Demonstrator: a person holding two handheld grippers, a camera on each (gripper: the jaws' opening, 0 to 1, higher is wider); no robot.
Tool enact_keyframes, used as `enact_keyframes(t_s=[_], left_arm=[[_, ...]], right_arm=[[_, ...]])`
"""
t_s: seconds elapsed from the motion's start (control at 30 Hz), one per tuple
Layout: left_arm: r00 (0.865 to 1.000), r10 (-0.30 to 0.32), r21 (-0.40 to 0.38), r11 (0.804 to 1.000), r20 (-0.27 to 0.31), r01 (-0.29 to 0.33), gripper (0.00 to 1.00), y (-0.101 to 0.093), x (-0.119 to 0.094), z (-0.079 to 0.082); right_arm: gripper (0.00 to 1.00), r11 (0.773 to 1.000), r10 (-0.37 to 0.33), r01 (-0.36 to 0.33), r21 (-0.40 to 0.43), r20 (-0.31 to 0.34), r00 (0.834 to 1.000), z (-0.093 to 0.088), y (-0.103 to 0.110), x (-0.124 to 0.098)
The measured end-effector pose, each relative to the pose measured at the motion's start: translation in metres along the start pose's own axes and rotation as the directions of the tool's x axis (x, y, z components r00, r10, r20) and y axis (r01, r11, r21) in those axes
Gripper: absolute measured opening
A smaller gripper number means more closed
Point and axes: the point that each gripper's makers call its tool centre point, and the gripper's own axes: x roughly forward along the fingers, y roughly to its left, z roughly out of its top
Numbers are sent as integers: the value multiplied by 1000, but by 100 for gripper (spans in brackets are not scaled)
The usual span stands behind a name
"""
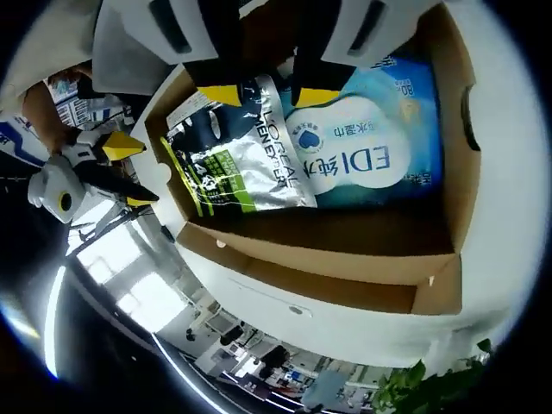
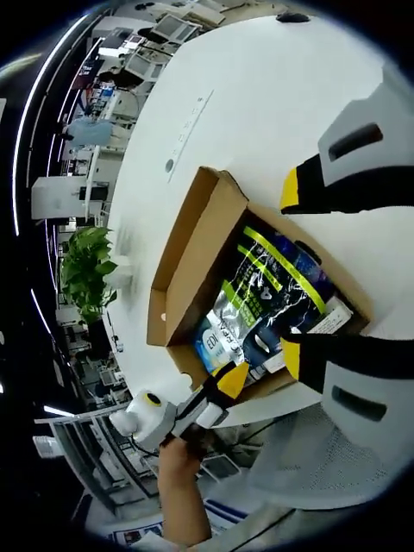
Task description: Operate the shoe box by opening the lid, removing the specified soft item, and placing it in the target area until the item is outside and the box remains undamaged.
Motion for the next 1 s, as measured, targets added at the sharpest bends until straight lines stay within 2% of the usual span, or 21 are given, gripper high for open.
enact_keyframes(t_s=[0.2,0.3,0.33,0.43,1.0], left_arm=[[999,-31,-34,999,13,32,12,-4,3,0],[999,-40,-32,999,27,41,1,-5,1,3],[997,-66,-50,996,42,68,1,-8,1,6],[998,-50,-28,998,40,51,0,-7,-1,4],[995,-6,-40,999,96,10,0,-2,-27,-1]], right_arm=[[52,1000,9,-9,15,-2,1000,-3,5,2],[49,1000,17,-17,23,-2,1000,-3,7,4],[49,999,20,-20,26,-2,1000,-3,8,5],[46,999,30,-29,34,-7,1000,-4,11,7],[41,997,65,-63,49,-57,996,-5,24,35]])
